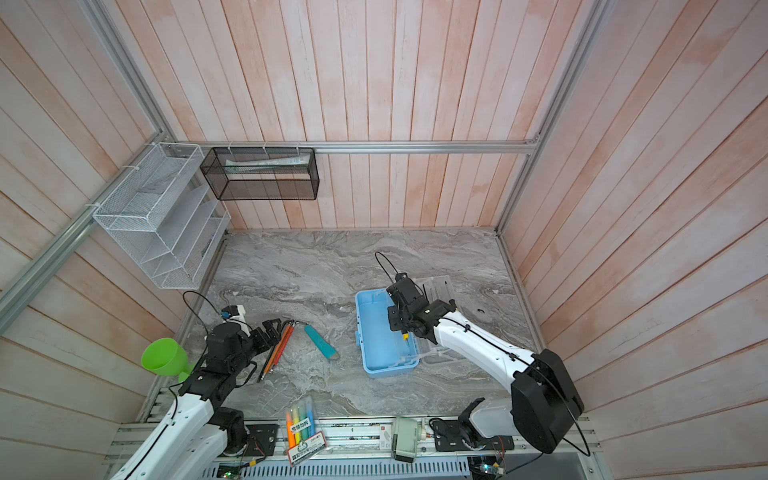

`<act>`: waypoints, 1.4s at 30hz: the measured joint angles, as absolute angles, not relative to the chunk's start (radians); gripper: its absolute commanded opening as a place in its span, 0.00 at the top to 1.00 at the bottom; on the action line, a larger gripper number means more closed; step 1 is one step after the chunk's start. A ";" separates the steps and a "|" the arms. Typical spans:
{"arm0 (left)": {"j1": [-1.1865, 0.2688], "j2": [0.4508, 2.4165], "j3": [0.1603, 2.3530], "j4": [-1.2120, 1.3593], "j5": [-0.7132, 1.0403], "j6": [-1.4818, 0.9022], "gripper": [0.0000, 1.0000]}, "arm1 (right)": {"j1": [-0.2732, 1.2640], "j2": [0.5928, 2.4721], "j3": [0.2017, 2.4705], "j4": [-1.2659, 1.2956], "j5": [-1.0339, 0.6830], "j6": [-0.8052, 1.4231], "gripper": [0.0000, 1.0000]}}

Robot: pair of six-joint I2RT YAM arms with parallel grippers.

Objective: Pack the tool kit
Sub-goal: 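Lower the yellow-black knife into the box beside the screwdrivers and release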

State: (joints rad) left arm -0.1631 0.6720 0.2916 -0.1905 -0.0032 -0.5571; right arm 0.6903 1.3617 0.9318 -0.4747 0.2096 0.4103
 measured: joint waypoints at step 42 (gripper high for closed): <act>-0.165 0.635 0.278 -0.187 -0.007 -0.561 0.01 | 0.684 1.433 1.000 -0.524 0.238 0.372 0.89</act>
State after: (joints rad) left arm -0.1650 0.6353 0.2779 -0.1867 -0.0071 -0.5613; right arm 0.6838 1.4334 0.9997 -0.5243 0.2379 0.3717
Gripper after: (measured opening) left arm 0.992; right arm 0.105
